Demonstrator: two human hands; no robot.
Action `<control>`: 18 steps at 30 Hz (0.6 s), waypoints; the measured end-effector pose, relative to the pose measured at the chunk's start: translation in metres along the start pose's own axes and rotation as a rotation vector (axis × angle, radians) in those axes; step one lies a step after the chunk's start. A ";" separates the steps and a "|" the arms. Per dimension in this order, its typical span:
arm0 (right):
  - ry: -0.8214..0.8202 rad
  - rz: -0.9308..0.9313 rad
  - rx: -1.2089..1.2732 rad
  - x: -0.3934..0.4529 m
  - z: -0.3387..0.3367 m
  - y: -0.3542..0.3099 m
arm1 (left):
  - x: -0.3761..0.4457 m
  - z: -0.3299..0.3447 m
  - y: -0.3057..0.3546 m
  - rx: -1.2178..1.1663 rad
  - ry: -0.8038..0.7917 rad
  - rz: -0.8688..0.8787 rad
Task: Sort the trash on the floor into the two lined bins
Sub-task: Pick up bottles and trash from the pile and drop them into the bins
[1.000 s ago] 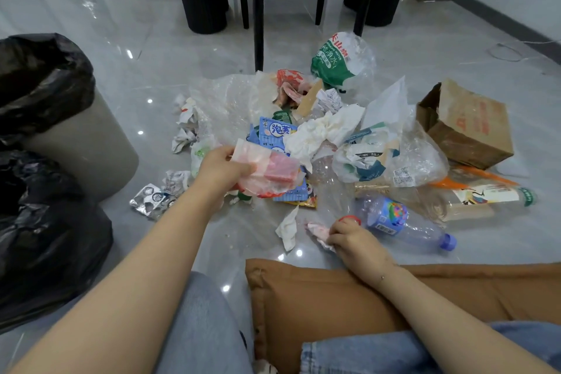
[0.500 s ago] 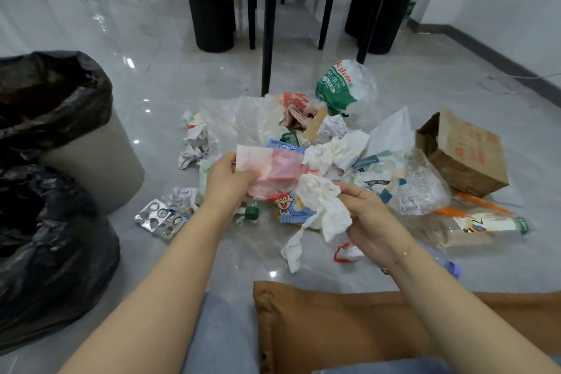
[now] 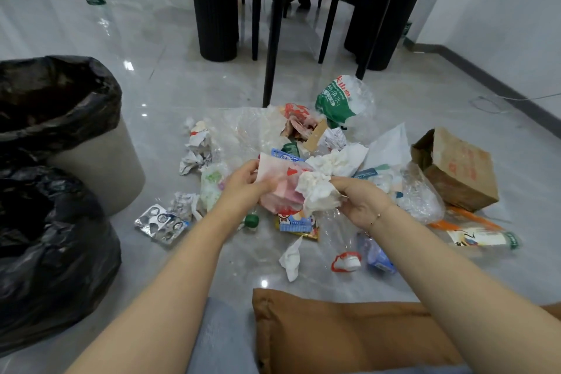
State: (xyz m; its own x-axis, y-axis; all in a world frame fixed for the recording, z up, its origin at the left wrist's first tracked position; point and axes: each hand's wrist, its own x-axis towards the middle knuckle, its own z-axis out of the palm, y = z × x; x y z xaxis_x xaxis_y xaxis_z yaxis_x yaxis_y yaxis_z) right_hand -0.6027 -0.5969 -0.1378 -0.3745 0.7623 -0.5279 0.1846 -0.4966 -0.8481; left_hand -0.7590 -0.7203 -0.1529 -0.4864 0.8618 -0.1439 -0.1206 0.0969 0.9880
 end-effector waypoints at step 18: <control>-0.094 -0.207 -0.099 -0.026 0.043 -0.004 | -0.002 0.003 -0.003 0.080 0.087 -0.009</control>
State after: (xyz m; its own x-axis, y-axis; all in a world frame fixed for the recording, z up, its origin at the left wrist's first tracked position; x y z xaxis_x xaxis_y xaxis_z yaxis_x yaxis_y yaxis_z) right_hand -0.6331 -0.6324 -0.1192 -0.4958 0.7992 -0.3399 0.1814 -0.2875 -0.9404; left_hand -0.7554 -0.7206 -0.1553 -0.5593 0.8145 -0.1540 -0.0580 0.1469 0.9875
